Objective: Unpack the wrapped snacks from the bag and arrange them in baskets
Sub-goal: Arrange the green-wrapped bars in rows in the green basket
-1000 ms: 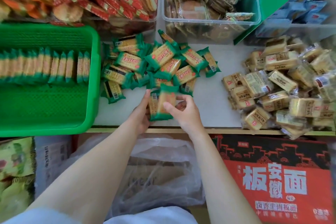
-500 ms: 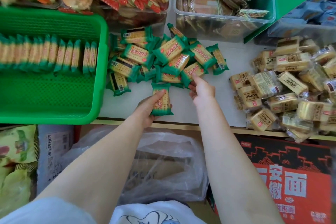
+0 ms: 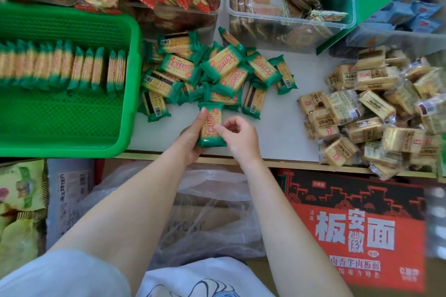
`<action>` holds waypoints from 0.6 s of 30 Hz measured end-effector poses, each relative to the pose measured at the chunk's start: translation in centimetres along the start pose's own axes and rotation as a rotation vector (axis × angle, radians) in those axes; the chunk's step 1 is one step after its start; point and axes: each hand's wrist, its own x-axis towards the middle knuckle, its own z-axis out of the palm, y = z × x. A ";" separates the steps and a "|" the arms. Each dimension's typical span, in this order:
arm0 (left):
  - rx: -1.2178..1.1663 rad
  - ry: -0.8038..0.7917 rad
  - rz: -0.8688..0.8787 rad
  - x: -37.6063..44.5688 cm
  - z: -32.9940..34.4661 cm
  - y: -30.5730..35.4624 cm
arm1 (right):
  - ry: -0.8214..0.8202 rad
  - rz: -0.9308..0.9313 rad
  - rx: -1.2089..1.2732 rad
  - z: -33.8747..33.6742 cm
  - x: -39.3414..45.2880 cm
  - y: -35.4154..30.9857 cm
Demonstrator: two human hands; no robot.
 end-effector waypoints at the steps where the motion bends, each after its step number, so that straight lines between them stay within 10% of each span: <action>1: -0.006 -0.002 0.001 -0.1 0.1 0.0 | -0.005 -0.002 -0.019 -0.4 0.2 -0.1; 18: -0.070 0.053 -0.036 0.3 -0.1 0.1 | 0.154 0.297 0.233 -1.8 8.5 -3.7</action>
